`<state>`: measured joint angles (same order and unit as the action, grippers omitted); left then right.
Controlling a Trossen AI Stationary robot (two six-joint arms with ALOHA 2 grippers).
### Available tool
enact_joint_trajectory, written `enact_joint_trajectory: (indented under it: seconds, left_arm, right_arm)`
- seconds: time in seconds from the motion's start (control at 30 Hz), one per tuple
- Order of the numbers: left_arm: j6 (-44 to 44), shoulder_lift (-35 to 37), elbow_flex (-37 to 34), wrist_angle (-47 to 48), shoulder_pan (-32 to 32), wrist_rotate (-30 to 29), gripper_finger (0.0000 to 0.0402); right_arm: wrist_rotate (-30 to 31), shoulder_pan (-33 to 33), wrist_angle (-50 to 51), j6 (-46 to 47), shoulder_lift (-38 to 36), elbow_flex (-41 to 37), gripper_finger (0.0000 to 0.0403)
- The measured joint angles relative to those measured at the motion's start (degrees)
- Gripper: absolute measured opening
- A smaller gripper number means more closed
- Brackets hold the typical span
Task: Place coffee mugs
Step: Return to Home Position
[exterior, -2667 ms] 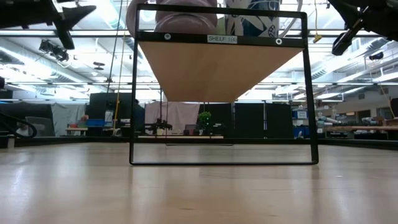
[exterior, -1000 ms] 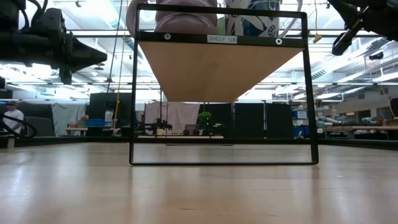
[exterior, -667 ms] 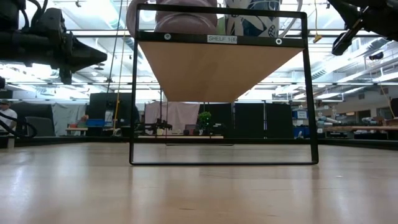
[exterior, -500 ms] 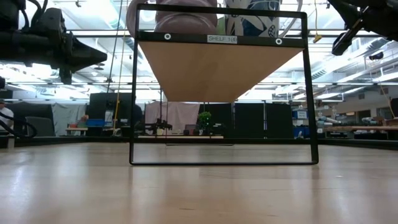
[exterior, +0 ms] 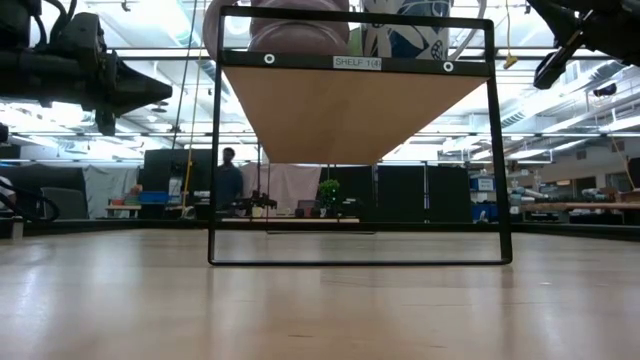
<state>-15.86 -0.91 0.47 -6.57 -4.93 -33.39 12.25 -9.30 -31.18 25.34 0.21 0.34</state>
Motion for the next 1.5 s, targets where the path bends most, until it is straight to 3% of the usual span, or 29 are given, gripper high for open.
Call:
enact_joint_trajectory:
  seconds: [0.27,0.6,0.7,0.93,1.03,1.5]
  left_arm:
    - [0.00,0.00,0.00,0.00,0.00,0.02,0.0032]
    - [0.00,0.00,0.00,0.00,0.00,0.04,0.0032]
    - [0.00,0.00,0.00,0.00,-0.02,0.04,0.0032]
    - [0.00,0.00,0.00,0.01,0.00,0.04,0.0032]
    - [0.00,0.00,0.00,0.00,-0.01,0.02,0.0032]
    - [0.00,0.00,0.00,0.00,-0.01,0.02,0.0032]
  right_arm:
    - [0.02,0.02,-0.02,-0.20,0.00,0.00,0.0022]
    - [7.12,0.07,1.60,-28.02,-0.02,0.04,0.0022]
    - [14.12,0.07,3.72,-30.77,0.15,0.04,0.0022]
    - [38.06,0.07,5.23,-34.64,0.15,0.04,0.0022]
    - [43.84,0.07,5.23,-37.60,0.15,0.04,0.0022]
    - [45.22,0.07,5.18,-40.96,0.15,0.04,0.0022]
